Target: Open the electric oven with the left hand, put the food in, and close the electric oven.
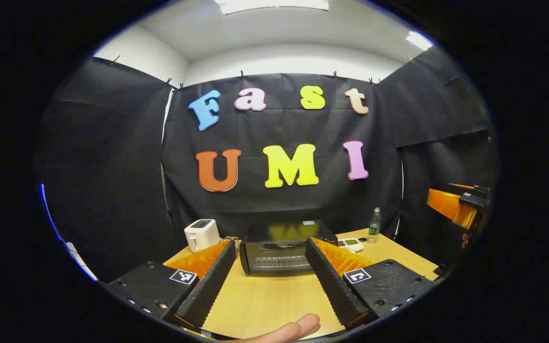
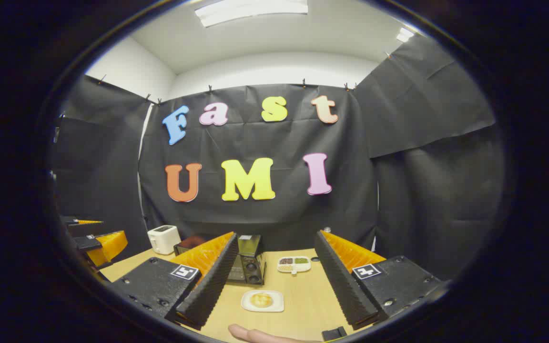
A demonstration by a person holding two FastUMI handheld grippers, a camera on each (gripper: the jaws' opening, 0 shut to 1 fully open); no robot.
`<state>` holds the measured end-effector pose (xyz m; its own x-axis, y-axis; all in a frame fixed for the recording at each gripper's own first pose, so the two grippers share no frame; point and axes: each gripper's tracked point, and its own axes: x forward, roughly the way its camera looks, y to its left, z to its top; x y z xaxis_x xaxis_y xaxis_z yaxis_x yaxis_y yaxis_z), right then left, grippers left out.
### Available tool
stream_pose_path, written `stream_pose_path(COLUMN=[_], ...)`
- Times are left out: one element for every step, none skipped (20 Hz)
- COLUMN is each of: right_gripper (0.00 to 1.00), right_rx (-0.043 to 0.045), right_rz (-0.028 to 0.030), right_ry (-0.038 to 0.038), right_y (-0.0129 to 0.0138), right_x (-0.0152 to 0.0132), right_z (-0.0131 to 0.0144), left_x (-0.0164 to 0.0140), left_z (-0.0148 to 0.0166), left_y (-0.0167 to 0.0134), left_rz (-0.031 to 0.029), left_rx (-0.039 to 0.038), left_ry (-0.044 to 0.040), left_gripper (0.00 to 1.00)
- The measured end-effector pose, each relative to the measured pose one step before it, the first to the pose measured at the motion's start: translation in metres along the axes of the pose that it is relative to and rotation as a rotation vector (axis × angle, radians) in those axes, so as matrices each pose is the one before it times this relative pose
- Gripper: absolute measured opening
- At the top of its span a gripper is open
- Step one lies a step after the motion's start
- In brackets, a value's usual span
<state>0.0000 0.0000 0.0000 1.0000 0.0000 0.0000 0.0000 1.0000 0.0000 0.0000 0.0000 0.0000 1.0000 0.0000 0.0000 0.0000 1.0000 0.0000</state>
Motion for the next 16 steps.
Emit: stream_pose_path(right_gripper=[1.00, 1.00, 1.00, 1.00, 1.00, 1.00, 1.00, 1.00, 1.00, 1.00, 1.00, 1.00, 1.00, 1.00, 1.00, 1.00], right_rx=[-0.00559, -0.00911, -0.00912, -0.00850, -0.00688, -0.00500, -0.00293, -0.00254, -0.00215, -0.00145, 0.00141, 0.00544, 0.00628, 0.00451, 0.00107, -0.00090], right_rz=[-0.00197, -0.00070, -0.00276, 0.00040, 0.00113, 0.00263, 0.00349, 0.00367, 0.00476, 0.00386, 0.00232, 0.00136, 0.00106, 0.00072, 0.00026, -0.00142], right_ry=[0.00089, 0.00079, 0.00079, -0.00070, -0.00178, -0.00309, -0.00191, -0.00021, 0.00002, -0.00326, -0.00699, -0.00667, -0.00480, -0.00250, -0.00121, 0.00016], right_y=[-0.00247, -0.00179, -0.00255, -0.00162, -0.00134, -0.00055, -0.00098, -0.00057, -0.00052, -0.00156, -0.00231, -0.00267, -0.00325, -0.00293, -0.00247, -0.00360], right_x=[-0.00040, -0.00072, -0.00030, -0.00032, -0.00091, -0.00063, -0.00019, -0.00094, -0.00058, -0.00038, -0.00074, 0.00030, 0.00045, 0.00109, 0.00168, 0.00264], right_z=[0.00005, 0.00097, 0.00025, 0.00069, 0.00030, 0.00103, 0.00026, -0.00035, -0.00139, 0.00089, 0.00040, 0.00058, -0.00179, -0.00128, -0.00204, -0.00116], left_x=[0.00083, 0.00168, 0.00084, 0.00097, 0.00222, 0.00174, 0.00270, 0.00275, 0.00270, 0.00323, 0.00354, 0.00355, 0.00431, 0.00778, 0.00755, 0.00977], left_z=[0.00082, 0.00200, 0.00094, -0.00078, -0.00086, -0.00057, -0.00022, -0.00055, -0.00076, 0.00109, -0.00055, -0.00230, -0.00197, 0.00041, 0.00158, -0.00034], left_y=[-0.00131, -0.00099, -0.00153, -0.00206, -0.00177, -0.00221, -0.00239, 0.00019, 0.00099, 0.00161, 0.00179, 0.00077, -0.00056, -0.00009, 0.00050, -0.00139], left_rz=[0.00171, 0.00468, 0.00370, -0.00084, -0.00331, -0.00436, -0.00623, -0.00187, 0.00398, 0.00567, 0.00870, 0.00528, 0.00046, 0.00039, 0.00012, -0.00117], left_rx=[0.00406, 0.00456, 0.00121, -0.00284, -0.00611, -0.00942, -0.01043, -0.00724, -0.00296, 0.00054, 0.00016, -0.00086, -0.00255, -0.00204, 0.00210, 0.00508], left_ry=[-0.00181, -0.00423, -0.00025, 0.00557, 0.00475, 0.00533, 0.00279, 0.00367, 0.00151, -0.00252, 0.00059, 0.00575, 0.00809, 0.00215, -0.00198, -0.00102], left_gripper=[0.89, 0.96, 0.96, 0.96, 0.96, 0.96, 0.96, 0.96, 0.96, 0.96, 0.96, 0.96, 0.96, 0.96, 0.96, 0.96])
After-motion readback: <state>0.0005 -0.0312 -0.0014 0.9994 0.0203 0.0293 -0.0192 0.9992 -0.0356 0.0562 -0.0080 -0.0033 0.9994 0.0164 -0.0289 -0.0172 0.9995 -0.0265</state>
